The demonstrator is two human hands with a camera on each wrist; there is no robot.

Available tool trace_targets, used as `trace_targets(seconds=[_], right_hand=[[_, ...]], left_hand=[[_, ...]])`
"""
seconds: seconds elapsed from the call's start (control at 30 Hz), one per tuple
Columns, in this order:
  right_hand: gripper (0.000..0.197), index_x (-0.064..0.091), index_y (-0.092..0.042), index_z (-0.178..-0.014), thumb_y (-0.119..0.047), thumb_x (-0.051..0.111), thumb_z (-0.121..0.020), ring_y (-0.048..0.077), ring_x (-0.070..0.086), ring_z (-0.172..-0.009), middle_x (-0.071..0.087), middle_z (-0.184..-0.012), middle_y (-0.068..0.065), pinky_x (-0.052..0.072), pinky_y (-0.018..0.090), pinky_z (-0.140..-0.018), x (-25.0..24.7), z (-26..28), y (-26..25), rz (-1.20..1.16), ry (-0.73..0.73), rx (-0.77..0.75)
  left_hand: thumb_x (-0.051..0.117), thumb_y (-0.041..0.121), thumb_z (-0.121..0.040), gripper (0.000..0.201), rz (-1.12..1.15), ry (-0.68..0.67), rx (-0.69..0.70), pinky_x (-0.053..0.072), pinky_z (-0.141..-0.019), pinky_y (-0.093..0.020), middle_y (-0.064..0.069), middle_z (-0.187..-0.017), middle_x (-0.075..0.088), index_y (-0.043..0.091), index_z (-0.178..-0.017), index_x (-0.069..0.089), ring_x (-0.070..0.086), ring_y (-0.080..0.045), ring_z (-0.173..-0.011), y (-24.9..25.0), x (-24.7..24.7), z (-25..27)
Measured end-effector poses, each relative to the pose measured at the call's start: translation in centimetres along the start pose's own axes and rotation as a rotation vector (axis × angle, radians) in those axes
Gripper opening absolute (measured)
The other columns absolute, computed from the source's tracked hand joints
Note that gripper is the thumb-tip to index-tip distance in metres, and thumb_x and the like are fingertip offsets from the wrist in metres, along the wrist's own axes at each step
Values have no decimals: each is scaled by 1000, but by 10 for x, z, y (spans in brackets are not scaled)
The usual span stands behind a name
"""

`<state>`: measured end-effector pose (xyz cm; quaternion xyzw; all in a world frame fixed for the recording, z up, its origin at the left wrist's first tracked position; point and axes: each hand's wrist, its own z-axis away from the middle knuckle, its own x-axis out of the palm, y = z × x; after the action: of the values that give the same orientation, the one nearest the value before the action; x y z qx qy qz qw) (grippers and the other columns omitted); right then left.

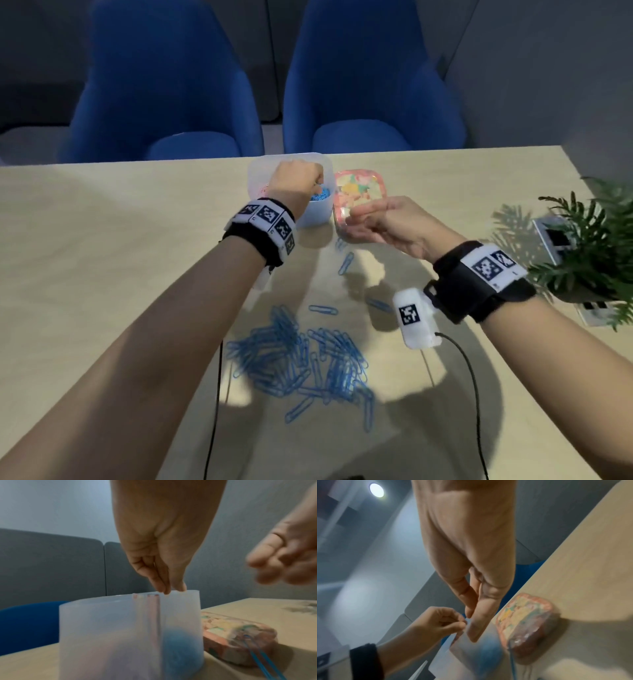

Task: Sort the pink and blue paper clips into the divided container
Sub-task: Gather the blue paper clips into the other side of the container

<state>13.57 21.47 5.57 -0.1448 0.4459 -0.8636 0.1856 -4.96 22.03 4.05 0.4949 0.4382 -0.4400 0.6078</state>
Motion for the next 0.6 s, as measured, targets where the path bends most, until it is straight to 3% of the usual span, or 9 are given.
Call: trace_targets(seconds=[0.07, 0.13, 0.17, 0.23, 0.3, 0.37, 0.47, 0.53, 0.6], right_hand=[[26, 62, -3, -78, 15, 44, -86, 12, 64, -51, 67, -70, 10, 57, 20, -50, -17, 11, 21, 137, 78, -2], [28, 59, -8, -71, 10, 44, -86, 8, 55, -38, 62, -63, 8, 45, 17, -36, -36, 18, 49, 413, 193, -14], [24, 59, -11, -70, 5, 49, -84, 12, 53, -41, 60, -67, 8, 42, 19, -37, -46, 19, 64, 580, 257, -18], [10, 60, -13, -75, -4, 59, -77, 24, 57, -63, 59, -74, 5, 42, 24, -54, -57, 27, 87, 863, 330, 4], [16, 55, -15, -82, -3, 61, -74, 27, 57, -74, 59, -72, 3, 40, 26, -67, -54, 32, 105, 867, 279, 19], [23, 50, -16, -88, -1, 60, -74, 23, 52, -71, 54, -67, -2, 38, 27, -68, -39, 34, 119, 832, 214, -48], [19, 58, -15, -95, -7, 58, -78, 23, 52, -77, 56, -81, 4, 36, 26, -68, -13, 39, 133, 937, 109, -223], [20, 60, -10, -101, -11, 56, -82, 26, 57, -87, 59, -97, 10, 40, 29, -74, -1, 47, 138, 1039, -13, -260], [21, 61, -10, -105, -15, 55, -85, 26, 59, -90, 58, -102, 10, 44, 32, -80, 0, 56, 138, 1095, -91, -282]], left_hand=[[47, 8, -88, 16, 108, 161, 71, 43, -83, -43, -20, -98, 63, 2, -92, 62, 56, -36, -93, 0, 2, 11], [48, 5, -87, 14, 186, 266, 182, 46, -77, -42, -20, -88, 61, 1, -83, 61, 56, -33, -80, -2, 13, 32], [49, 7, -88, 13, 199, 213, 214, 45, -73, -37, -16, -88, 61, 3, -84, 61, 56, -30, -77, -1, 20, 44], [52, 16, -91, 13, 174, -21, 237, 41, -70, -29, -10, -97, 63, 8, -96, 62, 57, -22, -82, 5, 39, 70], [54, 23, -91, 28, 121, -141, 250, 41, -78, -30, -8, -115, 58, 9, -115, 57, 56, -23, -97, 11, 62, 86], [52, 31, -91, 42, 52, -182, 231, 38, -92, -34, -9, -127, 50, 8, -126, 50, 49, -28, -114, 18, 84, 91], [58, 40, -85, 49, 77, -183, 153, 40, -96, -40, -13, -121, 51, 9, -121, 49, 46, -31, -113, 29, 102, 87], [63, 35, -81, 44, 156, -184, 133, 42, -93, -39, -14, -116, 50, 8, -114, 51, 46, -30, -111, 34, 101, 83], [63, 28, -83, 37, 164, -217, 157, 41, -90, -38, -15, -115, 50, 6, -111, 53, 48, -30, -109, 37, 96, 80]])
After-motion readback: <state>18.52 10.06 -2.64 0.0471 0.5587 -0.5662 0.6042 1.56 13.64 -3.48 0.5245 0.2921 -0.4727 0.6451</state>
